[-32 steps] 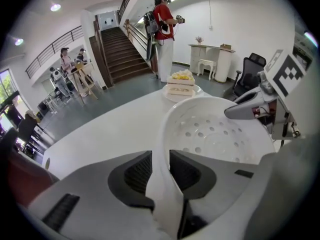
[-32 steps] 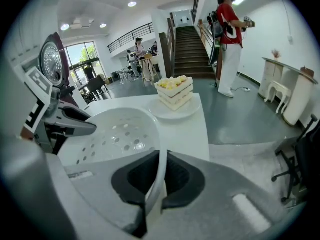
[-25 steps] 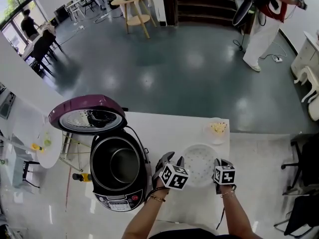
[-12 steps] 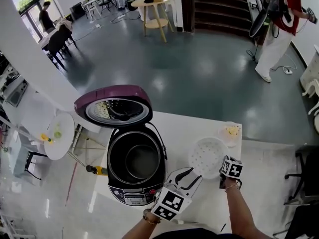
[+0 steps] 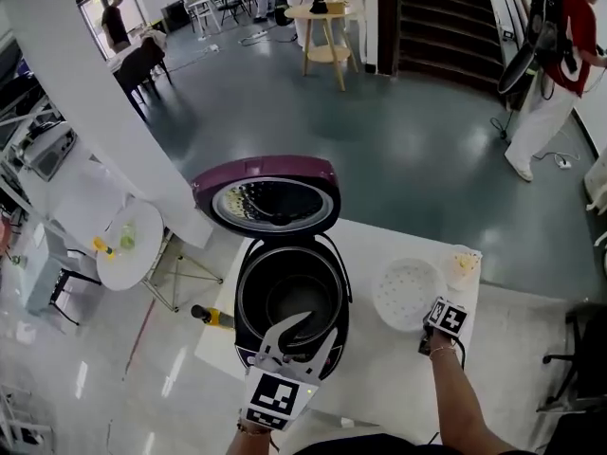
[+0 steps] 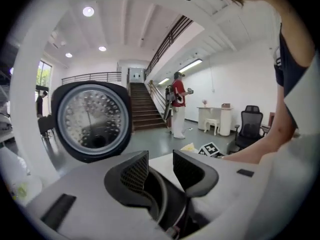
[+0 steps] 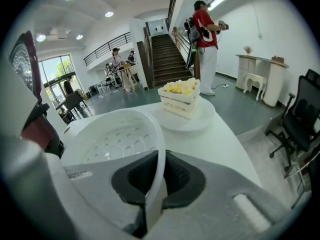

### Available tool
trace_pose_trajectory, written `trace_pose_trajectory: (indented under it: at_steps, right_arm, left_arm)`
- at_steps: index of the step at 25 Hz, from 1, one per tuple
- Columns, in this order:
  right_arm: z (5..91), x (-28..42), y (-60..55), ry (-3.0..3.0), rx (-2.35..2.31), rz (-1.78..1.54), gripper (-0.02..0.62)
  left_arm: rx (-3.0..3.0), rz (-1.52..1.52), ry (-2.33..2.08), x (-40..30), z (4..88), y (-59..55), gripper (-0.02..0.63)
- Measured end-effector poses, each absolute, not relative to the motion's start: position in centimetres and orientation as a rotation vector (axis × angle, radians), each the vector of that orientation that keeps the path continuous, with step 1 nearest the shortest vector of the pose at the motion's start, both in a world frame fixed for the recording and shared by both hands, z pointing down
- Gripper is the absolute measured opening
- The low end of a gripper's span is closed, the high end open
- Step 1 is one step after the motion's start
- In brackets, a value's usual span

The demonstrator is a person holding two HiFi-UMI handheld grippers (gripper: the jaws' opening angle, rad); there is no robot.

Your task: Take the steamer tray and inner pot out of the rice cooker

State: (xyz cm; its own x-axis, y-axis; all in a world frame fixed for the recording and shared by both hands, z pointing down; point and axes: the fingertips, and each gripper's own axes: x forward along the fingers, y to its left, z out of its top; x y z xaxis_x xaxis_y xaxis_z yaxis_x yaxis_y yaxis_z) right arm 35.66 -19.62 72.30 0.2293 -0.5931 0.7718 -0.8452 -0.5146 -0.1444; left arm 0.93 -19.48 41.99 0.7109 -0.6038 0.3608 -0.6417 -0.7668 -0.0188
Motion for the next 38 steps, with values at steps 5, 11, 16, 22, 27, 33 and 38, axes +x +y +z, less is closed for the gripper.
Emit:
trace_pose_trajectory:
  at_steps: [5,11,16,22,27,33,38]
  right_arm:
    - [72.3,34.3,-21.1,-1.323,2.234,1.164,0.011]
    - [70.0,32.3,-20.9,-1.442,2.306,1.14,0.229]
    - [62.4,25.1,-21.3,-1.681,2.238,0.828,0.293]
    - [50.8,7.9,-27.9,-2.202,1.758,0.509,0.307]
    - [52.4,2.5,-31.1,-1.993,1.427,0.324,0.359]
    - [56.5,1.2,-33.1,-1.795,1.253,0.4,0.387]
    - [60.0,2.2,-34.3,-1.594,1.104,0.359,0.387]
  left_arm:
    - [2.699,0.553,-1.24,-7.6,42.3,-22.7,0.152]
    - [2.557,0.546,-1.396,-14.7,43.9,-25.5,0.152]
    - [2.521,0.845,-1.517,-18.1,47.4,-28.5,0.162]
    - [2.46,1.301,-1.378,-17.6,53.0,-31.3,0.306]
    - [2.412,1.521,-1.226,-16.8,56.1,-32.7,0.328]
    - [2.34,1.705,-1.112,-17.4,59.2,-34.3,0.328]
    - [2.282,1.726,-1.108,-17.4,60.3,-35.6,0.327]
